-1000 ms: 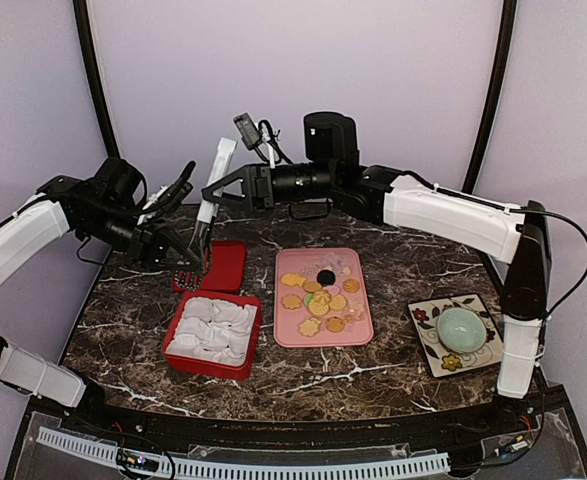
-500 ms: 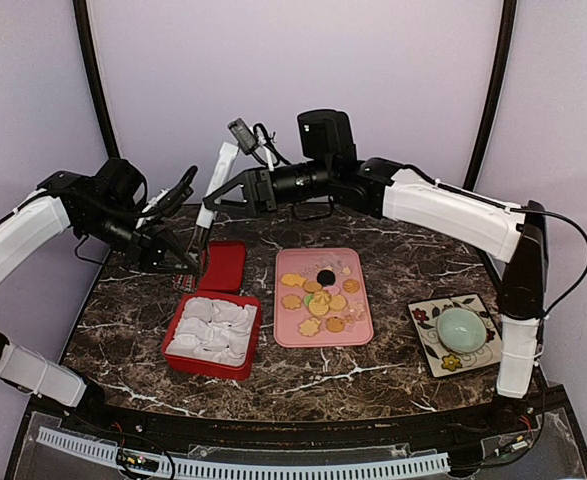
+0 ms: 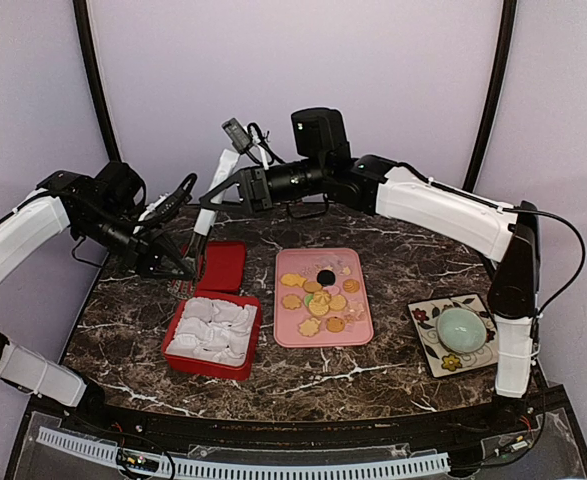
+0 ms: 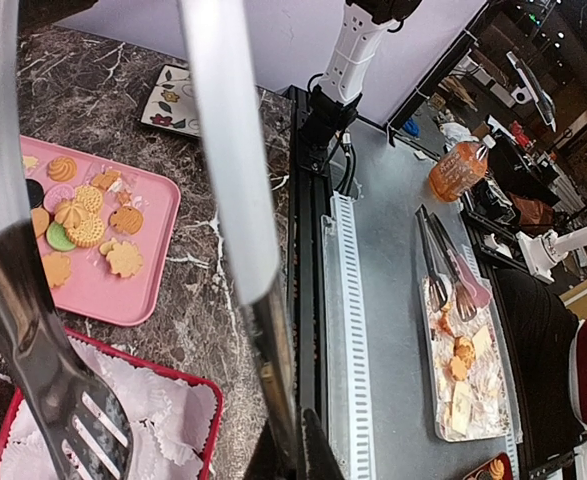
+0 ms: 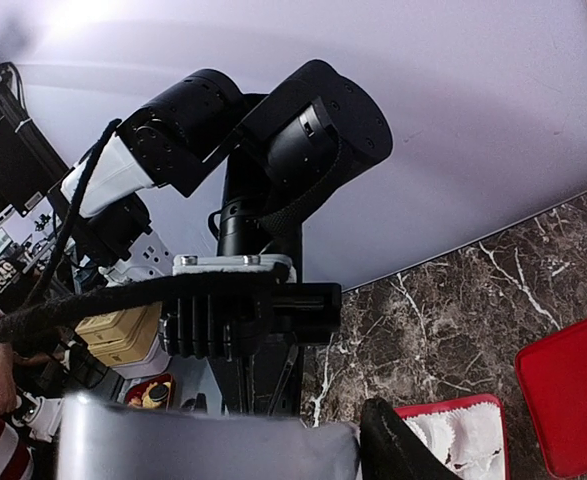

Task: Pack the cookies

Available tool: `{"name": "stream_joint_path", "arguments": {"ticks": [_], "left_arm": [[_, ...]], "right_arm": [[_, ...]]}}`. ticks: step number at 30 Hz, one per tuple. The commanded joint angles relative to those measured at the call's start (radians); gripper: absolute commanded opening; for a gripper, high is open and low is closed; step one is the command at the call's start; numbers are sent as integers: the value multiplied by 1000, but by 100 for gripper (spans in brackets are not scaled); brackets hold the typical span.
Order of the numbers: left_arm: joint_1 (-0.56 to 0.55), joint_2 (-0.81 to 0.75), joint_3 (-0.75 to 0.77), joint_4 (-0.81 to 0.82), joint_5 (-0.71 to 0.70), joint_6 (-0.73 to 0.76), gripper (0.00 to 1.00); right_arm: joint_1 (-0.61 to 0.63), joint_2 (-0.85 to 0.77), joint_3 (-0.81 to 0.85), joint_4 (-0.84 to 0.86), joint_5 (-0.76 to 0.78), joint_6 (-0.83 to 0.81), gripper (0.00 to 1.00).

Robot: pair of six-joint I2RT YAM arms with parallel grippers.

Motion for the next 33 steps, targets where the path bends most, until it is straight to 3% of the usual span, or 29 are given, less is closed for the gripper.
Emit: {"name": "stream_joint_path", "arguments": {"ticks": [1,6,9,19,26,31,33], "left_arm": [[-2,-13,34,0,-1,24,0],[-1,-20,41,41,-41,4,0],[-2,-22,46,70,-65,-13,1],[-2,-50,15,222,-232,-105,39],[5,-64,-18,342,-548,-200,71],[69,-35,-3,305,-583,-232,98],[124,-25,-10,298,-570,-237,99]], "right_arm": [[14,0,-26,37,-17,7,47],[14,-55,-101,100,9,28,33],[14,-87,-151,141,38,45,31],[7,-181,-267,153,233,40,16],[1,-250,-311,30,566,-26,9],[3,-338,-423,31,786,-57,9],[2,-373,-479,47,873,-63,8]]}}
